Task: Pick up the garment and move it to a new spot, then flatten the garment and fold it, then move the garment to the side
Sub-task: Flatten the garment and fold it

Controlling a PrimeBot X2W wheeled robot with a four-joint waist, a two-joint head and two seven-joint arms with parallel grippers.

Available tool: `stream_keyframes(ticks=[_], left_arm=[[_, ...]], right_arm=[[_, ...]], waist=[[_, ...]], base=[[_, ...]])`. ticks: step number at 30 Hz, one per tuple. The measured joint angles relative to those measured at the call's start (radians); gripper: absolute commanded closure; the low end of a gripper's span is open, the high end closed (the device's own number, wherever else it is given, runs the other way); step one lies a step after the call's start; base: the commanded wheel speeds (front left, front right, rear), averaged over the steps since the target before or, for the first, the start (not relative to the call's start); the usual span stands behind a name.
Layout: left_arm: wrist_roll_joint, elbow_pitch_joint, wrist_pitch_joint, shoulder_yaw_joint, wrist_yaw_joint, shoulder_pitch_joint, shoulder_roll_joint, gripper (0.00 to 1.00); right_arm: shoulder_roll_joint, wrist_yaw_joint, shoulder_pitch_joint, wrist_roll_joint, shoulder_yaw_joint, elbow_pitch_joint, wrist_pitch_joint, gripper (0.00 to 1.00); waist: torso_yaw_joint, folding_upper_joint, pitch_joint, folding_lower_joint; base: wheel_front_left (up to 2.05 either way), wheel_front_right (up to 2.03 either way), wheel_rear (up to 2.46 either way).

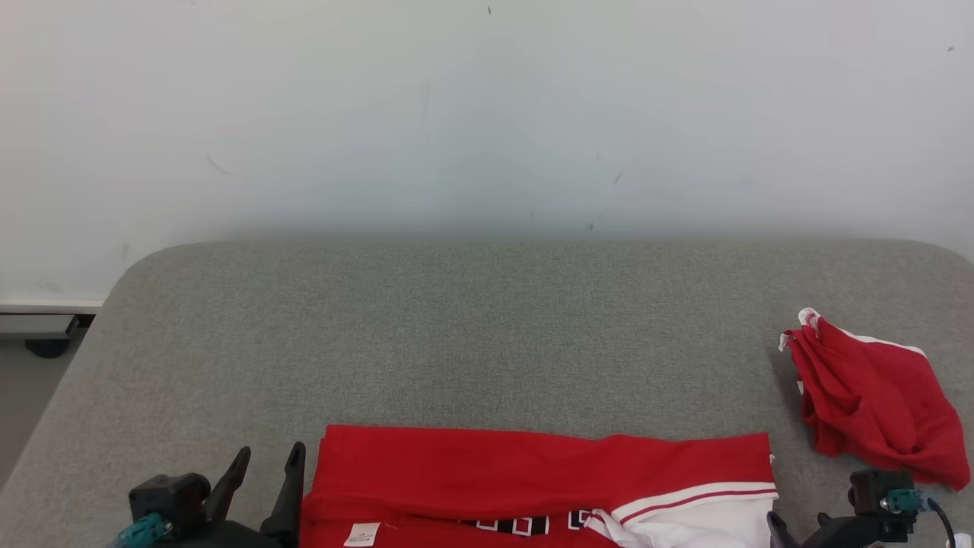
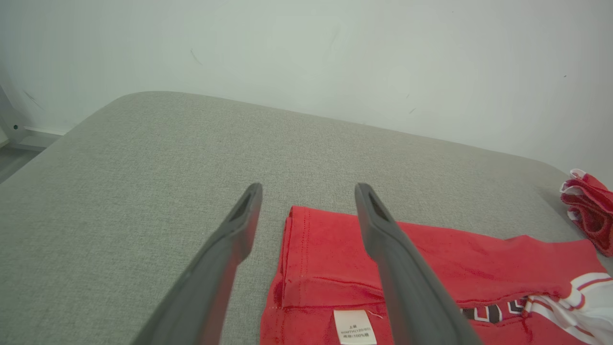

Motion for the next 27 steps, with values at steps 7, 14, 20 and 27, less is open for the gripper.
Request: stream_keyframes(ticks=[7, 14, 20, 27], left_arm=[[0.012, -0.001, 0.009, -0.003, 0.000, 0.000, -0.007, 0.00], [0.018, -0.002, 0.012, -0.004, 0.000, -0.001, -0.012, 0.00], [0.018, -0.002, 0.013, -0.004, 0.000, -0.004, -0.012, 0.00], [0.019, -0.002, 0.020, -0.004, 0.000, -0.005, -0.012, 0.00]], right_arm=[[0.031, 0.000, -0.032, 0.007, 0.025, 0.081, 0.046, 0.00], [0.057, 0.001, -0.072, 0.008, 0.034, 0.152, 0.069, 0.00], [0.085, -0.006, -0.098, 0.017, 0.035, 0.203, 0.086, 0.00], [0.112, -0.015, -0.144, 0.017, 0.032, 0.248, 0.104, 0.00]], waist=[[0.004, 0.0000, 0.006, 0.0000], [0.004, 0.0000, 0.015, 0.0000], [0.007, 0.0000, 0.021, 0.0000], [0.011, 0.0000, 0.025, 0.0001]], base=[[0.00, 0.00, 0.00], [0.00, 0.00, 0.00], [0.00, 0.00, 0.00], [0.00, 0.00, 0.00]])
